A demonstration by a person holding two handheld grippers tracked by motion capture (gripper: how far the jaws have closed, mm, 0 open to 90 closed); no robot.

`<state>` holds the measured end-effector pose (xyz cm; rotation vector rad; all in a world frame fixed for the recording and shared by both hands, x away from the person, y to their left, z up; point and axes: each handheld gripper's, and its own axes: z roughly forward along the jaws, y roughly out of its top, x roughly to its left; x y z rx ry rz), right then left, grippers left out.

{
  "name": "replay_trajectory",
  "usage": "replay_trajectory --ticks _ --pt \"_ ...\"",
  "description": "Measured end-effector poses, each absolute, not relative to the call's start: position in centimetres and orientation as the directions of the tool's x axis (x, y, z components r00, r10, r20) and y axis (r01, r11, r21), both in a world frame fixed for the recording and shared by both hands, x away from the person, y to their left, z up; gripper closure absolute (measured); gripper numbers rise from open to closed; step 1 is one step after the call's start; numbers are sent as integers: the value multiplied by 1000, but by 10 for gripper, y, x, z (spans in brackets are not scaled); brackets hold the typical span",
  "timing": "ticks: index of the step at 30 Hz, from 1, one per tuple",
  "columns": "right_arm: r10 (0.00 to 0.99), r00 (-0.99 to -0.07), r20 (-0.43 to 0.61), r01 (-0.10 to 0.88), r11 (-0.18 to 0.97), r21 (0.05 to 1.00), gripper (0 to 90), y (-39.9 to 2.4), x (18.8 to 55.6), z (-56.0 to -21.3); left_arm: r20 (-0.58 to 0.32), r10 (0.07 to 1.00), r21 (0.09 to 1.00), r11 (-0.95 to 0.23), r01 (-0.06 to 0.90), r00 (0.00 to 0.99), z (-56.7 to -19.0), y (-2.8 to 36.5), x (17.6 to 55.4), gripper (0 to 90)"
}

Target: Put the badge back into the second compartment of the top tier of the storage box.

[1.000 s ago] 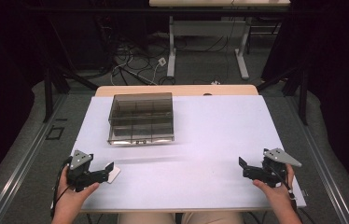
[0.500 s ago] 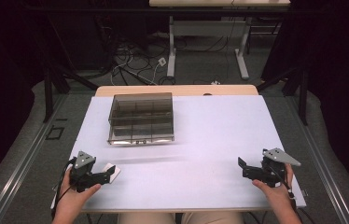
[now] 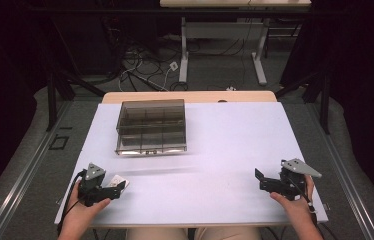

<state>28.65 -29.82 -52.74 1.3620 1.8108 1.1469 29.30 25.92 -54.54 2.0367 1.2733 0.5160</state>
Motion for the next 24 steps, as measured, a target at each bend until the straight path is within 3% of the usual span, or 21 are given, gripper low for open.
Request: replay_trajectory --ticks 24 --pt "951 -305 45 442 100 892 0 -296 287 -529 -10 878 646 -360 673 479 -549 257 299 193"
